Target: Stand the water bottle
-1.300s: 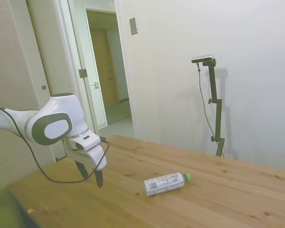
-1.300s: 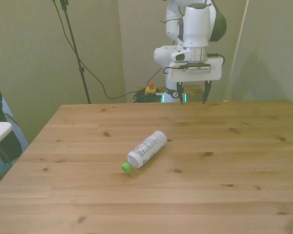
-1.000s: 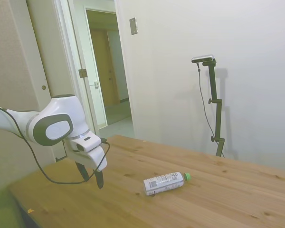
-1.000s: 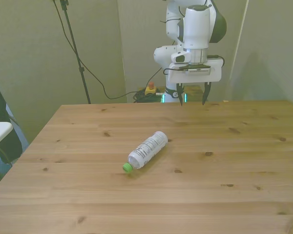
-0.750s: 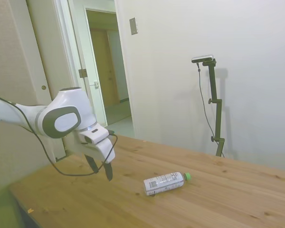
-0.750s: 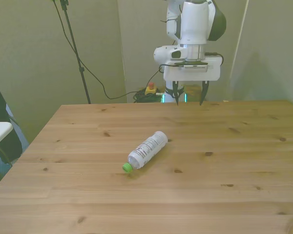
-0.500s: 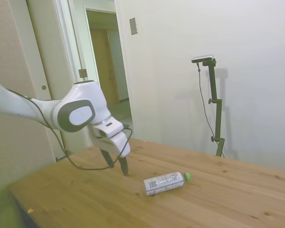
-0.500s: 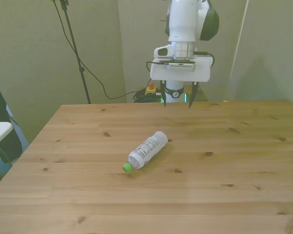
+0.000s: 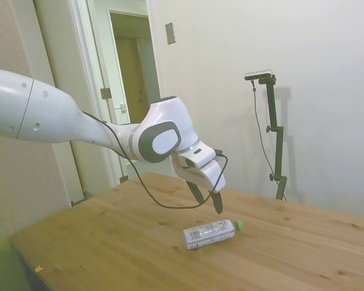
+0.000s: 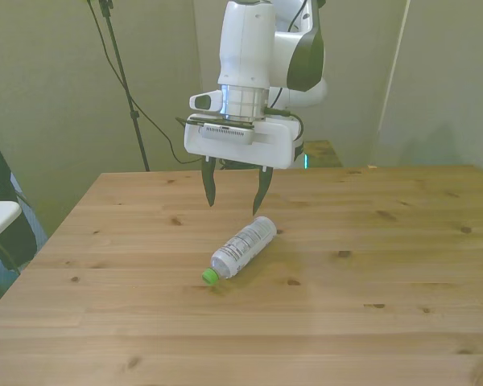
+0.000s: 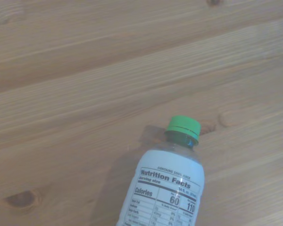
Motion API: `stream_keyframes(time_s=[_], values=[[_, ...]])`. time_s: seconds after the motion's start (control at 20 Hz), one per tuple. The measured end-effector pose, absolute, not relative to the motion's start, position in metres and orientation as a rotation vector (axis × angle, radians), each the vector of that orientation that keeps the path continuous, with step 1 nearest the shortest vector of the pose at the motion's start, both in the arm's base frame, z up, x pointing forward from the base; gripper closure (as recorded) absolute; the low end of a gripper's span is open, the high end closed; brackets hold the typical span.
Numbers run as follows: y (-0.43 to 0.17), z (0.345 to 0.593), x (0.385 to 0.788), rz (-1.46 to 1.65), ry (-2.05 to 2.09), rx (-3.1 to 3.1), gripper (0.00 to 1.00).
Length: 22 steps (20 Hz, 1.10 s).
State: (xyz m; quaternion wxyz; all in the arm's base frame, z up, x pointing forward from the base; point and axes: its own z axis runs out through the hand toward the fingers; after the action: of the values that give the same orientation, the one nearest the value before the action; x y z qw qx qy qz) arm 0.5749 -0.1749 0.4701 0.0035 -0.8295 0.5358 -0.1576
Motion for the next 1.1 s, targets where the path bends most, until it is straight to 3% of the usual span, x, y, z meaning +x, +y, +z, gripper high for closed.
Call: stream_keyframes(time_s=[1.1], values=[[-0.198, 0.380, 0.656, -0.613, 1.909, -2.461, 0.00]])
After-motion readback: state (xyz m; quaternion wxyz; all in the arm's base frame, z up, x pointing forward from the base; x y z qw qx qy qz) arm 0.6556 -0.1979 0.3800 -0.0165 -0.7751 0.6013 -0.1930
